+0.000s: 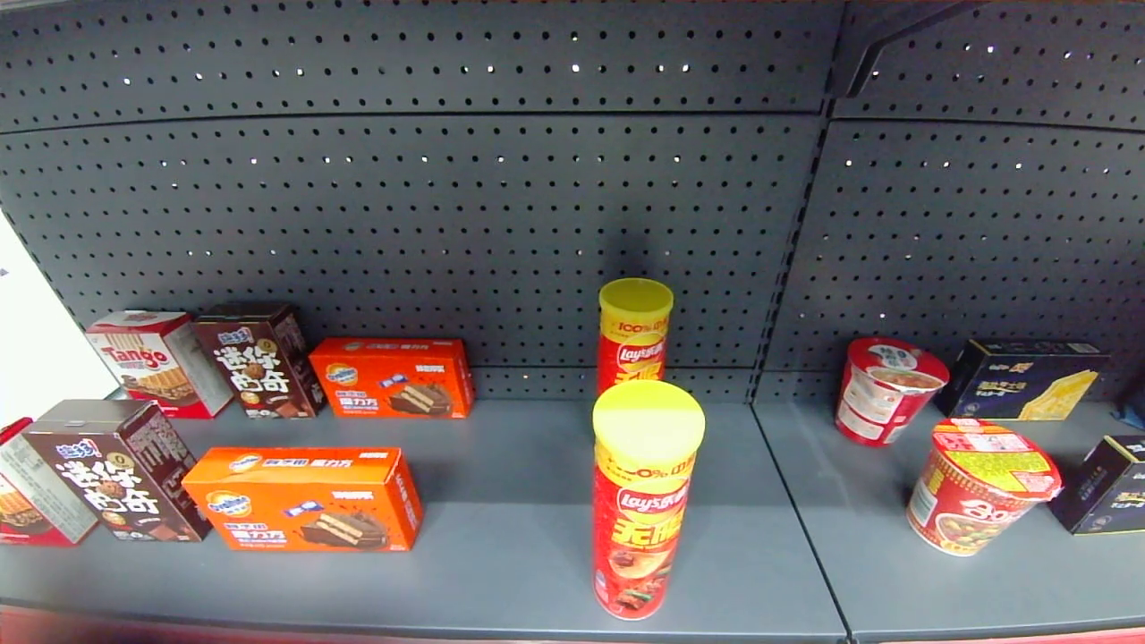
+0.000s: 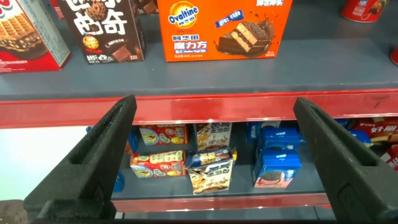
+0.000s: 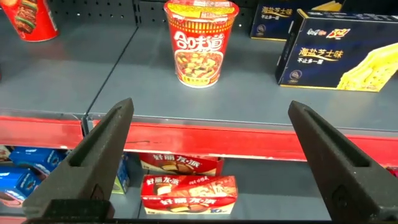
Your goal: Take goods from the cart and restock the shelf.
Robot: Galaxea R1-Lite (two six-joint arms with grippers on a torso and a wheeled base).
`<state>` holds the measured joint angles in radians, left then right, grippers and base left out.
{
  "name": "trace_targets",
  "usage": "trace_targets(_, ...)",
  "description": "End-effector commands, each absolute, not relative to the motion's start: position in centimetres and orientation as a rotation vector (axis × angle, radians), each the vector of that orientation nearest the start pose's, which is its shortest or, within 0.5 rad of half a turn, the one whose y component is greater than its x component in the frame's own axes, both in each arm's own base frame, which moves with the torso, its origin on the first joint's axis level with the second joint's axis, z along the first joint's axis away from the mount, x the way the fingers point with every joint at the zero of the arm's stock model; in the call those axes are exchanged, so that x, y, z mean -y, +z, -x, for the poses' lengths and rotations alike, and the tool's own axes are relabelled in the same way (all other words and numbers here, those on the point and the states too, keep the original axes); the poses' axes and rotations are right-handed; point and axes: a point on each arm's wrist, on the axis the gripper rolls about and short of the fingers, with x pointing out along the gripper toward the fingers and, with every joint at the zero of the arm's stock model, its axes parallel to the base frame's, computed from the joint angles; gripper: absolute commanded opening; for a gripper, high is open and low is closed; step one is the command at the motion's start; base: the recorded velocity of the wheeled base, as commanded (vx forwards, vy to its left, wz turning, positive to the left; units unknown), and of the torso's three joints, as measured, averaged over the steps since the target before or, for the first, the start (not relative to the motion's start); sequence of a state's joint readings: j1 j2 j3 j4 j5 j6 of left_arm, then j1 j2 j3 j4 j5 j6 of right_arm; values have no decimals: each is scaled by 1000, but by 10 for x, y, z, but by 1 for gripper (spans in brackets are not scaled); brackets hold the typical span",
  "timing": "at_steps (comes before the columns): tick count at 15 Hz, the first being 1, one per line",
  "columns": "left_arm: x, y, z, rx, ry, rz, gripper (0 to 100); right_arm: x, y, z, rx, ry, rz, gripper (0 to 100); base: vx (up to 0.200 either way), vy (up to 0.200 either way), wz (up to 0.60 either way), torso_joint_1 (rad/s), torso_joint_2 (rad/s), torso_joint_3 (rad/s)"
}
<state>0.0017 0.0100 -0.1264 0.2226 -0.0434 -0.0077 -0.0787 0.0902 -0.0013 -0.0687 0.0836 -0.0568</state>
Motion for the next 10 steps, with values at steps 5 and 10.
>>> trace_targets(5,1,88,33,-106,-40,30,100,-4,85,15,-22,43,27,100,0,0,0,0,0,0)
trace_targets(10,1,87,33,-106,-37,28,100,-4,85,15,-25,50,-22,100,0,0,0,0,0,0)
